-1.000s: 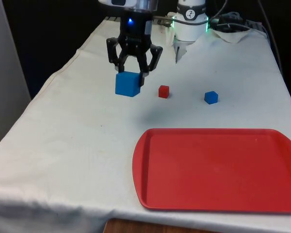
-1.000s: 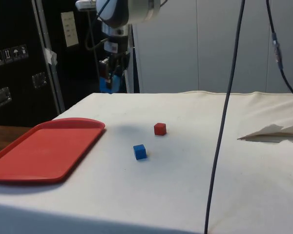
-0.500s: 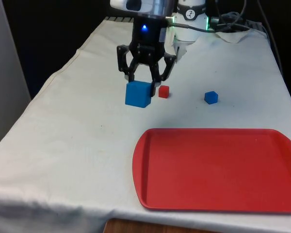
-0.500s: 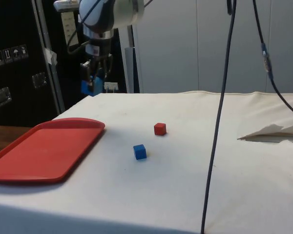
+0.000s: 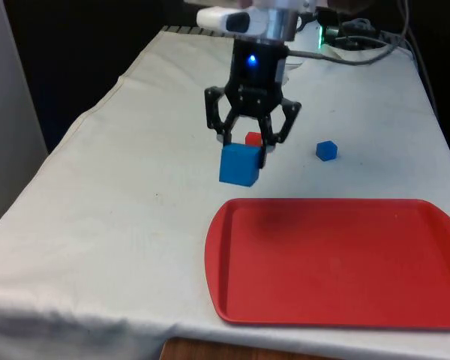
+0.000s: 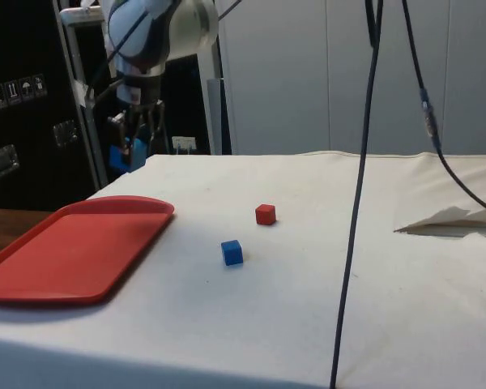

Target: Pick up the largest block and place it onto the tray.

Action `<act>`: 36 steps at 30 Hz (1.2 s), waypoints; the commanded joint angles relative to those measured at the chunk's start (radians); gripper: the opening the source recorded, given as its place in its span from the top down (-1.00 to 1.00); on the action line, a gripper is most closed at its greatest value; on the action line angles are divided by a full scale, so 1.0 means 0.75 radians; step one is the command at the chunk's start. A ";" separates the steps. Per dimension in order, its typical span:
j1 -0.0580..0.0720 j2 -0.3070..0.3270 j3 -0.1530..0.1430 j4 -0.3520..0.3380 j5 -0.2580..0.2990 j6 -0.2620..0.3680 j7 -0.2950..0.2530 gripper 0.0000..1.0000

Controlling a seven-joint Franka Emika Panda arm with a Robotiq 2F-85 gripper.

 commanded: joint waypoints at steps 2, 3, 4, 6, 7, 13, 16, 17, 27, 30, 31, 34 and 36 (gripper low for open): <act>-0.015 0.052 0.031 0.047 0.017 0.001 0.004 1.00; -0.003 0.036 0.013 0.028 0.004 0.000 0.008 1.00; -0.019 0.065 0.036 0.060 0.021 -0.001 0.003 1.00; -0.025 0.089 0.047 0.088 0.029 -0.007 -0.001 1.00; -0.031 0.116 0.053 0.117 0.040 -0.013 -0.007 1.00; -0.047 0.189 0.071 0.201 0.071 -0.040 -0.025 1.00; -0.052 0.224 0.077 0.240 0.087 -0.048 -0.033 1.00; -0.035 0.221 0.053 0.227 0.073 -0.044 -0.017 1.00; -0.053 0.327 0.092 0.332 0.147 -0.049 -0.043 1.00; -0.081 0.353 0.121 0.377 0.184 -0.065 -0.064 1.00; -0.084 0.359 0.119 0.387 0.188 -0.073 -0.067 1.00; -0.085 0.373 0.109 0.409 0.200 -0.091 -0.073 1.00; -0.076 0.377 0.097 0.407 0.197 -0.084 -0.067 1.00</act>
